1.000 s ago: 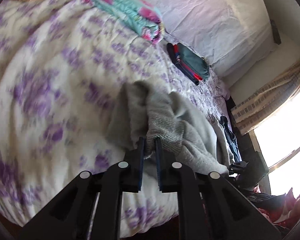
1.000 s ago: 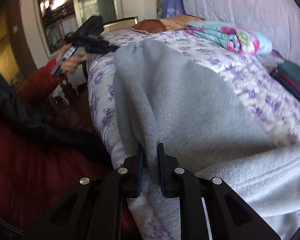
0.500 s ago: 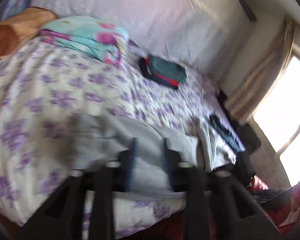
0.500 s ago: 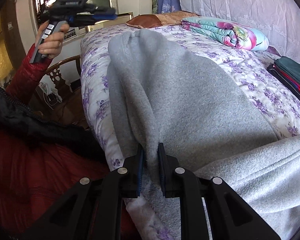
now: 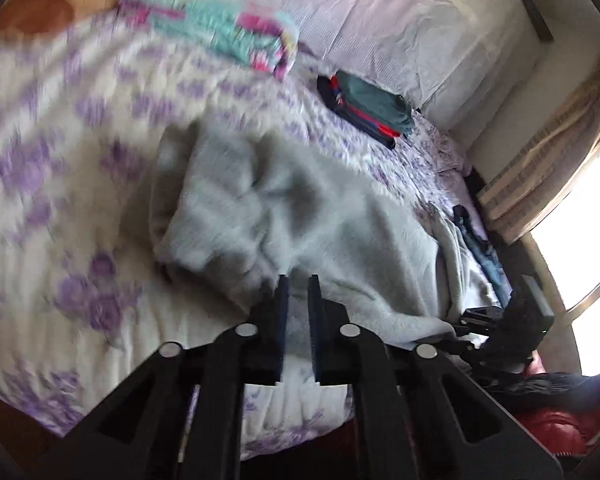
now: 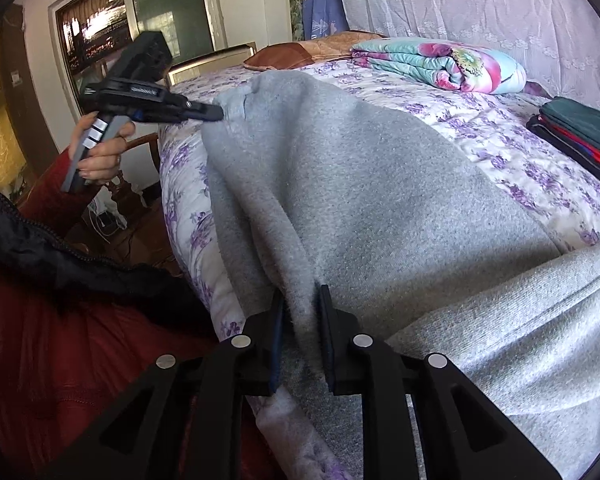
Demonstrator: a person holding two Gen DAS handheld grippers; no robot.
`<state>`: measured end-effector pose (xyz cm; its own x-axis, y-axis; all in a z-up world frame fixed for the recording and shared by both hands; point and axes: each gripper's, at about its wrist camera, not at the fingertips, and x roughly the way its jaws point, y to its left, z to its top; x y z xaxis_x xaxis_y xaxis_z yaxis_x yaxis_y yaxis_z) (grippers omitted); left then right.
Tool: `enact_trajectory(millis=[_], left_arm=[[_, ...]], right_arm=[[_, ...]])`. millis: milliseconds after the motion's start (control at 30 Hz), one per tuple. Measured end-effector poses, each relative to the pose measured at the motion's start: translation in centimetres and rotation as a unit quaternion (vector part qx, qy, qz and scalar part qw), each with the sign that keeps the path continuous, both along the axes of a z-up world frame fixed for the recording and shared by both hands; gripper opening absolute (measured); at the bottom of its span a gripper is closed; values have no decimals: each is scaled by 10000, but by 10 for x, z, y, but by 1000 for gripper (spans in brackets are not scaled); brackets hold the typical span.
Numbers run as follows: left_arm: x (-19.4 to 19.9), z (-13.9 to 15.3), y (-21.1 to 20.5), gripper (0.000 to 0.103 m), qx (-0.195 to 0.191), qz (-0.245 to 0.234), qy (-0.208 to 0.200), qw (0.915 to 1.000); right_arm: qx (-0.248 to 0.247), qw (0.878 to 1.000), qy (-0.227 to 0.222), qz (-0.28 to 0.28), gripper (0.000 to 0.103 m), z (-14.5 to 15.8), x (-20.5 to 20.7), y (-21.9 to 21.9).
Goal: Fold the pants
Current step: 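Release the sweatpants with both grippers and smooth the folded bundle flat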
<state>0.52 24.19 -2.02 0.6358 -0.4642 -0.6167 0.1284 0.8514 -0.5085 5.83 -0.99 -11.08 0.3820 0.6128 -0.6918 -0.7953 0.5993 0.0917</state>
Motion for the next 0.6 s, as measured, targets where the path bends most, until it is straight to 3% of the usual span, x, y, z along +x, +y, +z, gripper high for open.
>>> enact_trajectory(millis=[67,133,167,200,267,300,400,467,500,600], left_arm=[[3,17,-23,14,95,-320,-281,9990],[9,23,-45,31,263,-548,-381,9974],[13,20,-58,47,415,-658,-357,9963],[17,14,-68,54,559,-721,-258,9955],[30,-18,-84,52,968,-767,166,9922],[28,-28,-86,52,1021,-703,58,9923],[20,-19,-88,52,1090,-601,-25,9922],[16,-6,-86,52,830,-518,-10,9952],[15,4,-88,52,636,-675,-80,9957],[17,19,-113,53,535,-1073,-264,9924]], right_arm=[[16,10000,-18,-27,19,-1,-1,-1],[61,10000,-21,-51,19,-1,-2,-1],[95,9999,-10,-63,20,-2,-2,-2],[163,9998,19,-78,20,-2,-2,-4],[284,9995,100,-91,21,-3,0,-7],[371,9991,159,-105,21,-4,1,-9],[556,9978,360,-16,29,0,2,-13],[712,9962,502,96,49,16,1,-21],[814,9955,471,100,50,25,-1,-26],[1330,9889,383,-546,61,69,14,-64]])
